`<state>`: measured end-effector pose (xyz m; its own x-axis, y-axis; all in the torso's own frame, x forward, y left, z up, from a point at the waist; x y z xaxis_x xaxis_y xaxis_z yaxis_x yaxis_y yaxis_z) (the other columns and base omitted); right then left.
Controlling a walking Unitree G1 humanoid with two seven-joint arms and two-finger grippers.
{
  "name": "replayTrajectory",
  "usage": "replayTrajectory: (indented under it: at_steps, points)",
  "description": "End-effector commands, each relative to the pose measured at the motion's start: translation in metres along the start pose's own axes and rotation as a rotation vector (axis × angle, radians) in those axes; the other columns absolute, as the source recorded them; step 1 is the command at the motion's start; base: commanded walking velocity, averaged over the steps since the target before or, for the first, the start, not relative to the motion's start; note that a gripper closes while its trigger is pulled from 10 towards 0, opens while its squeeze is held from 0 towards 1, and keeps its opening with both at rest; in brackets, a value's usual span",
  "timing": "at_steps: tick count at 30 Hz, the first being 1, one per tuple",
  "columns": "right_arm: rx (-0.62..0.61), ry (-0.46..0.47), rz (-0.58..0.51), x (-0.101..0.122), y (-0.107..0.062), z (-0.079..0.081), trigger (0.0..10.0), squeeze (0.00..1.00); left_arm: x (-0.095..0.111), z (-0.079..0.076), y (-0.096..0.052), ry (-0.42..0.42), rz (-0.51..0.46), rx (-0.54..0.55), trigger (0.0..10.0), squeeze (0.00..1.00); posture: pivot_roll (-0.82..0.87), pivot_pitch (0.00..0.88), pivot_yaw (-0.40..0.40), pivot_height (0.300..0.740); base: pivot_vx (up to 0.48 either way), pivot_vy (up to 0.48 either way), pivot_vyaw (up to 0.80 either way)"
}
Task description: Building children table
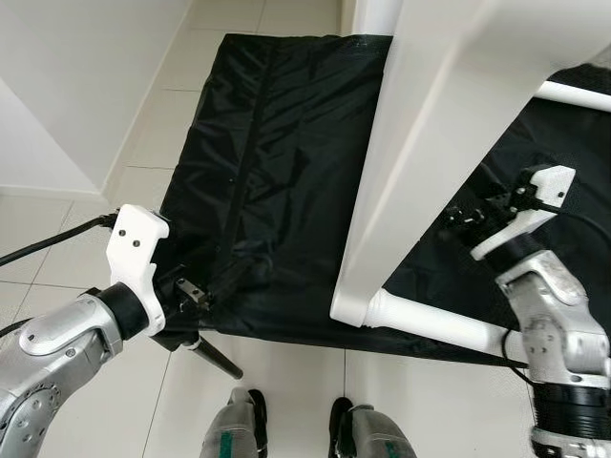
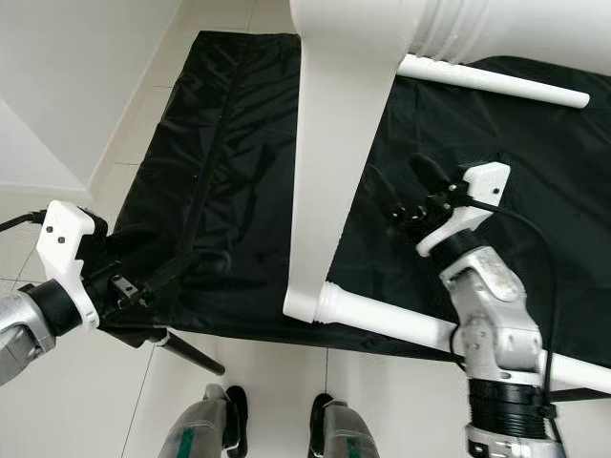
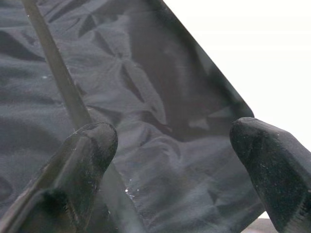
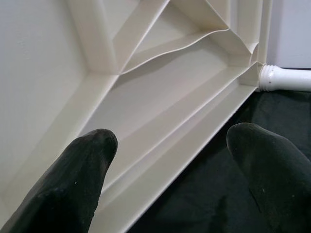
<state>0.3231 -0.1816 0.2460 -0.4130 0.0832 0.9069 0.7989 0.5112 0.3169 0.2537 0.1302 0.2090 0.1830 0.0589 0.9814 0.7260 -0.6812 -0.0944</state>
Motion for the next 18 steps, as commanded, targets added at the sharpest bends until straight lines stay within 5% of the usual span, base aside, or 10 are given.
replayTrajectory:
  at_steps: [1,18]
  points:
    - [0.124,-0.029,0.023,0.0,-0.01,0.007,10.0,0.0,-0.008,-0.037,-0.008,0.011,0.096,-0.346,10.0,0.0,0.03,0.202,0.027,0.74,0.0,0.0,0.0]
    - [0.719,0.005,0.041,0.013,-0.033,0.057,10.0,0.0,-0.013,-0.06,-0.011,0.012,0.168,-0.492,10.0,0.0,0.04,0.191,0.016,0.74,0.0,0.0,0.0]
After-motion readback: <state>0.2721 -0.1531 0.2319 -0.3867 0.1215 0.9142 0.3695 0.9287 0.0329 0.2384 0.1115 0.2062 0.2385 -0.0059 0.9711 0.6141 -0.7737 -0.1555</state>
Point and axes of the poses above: a point about 5 cm out from each wrist's last joint towards the gripper, its own y axis pointing out of the wrist towards the gripper, its own x axis along the axis of the wrist's last joint, z = x × y, the point moved 5 cm from there along y, pointing out of the wrist towards the gripper, and after that the axes turned 12 degrees about -y, right-handed, at the moved point
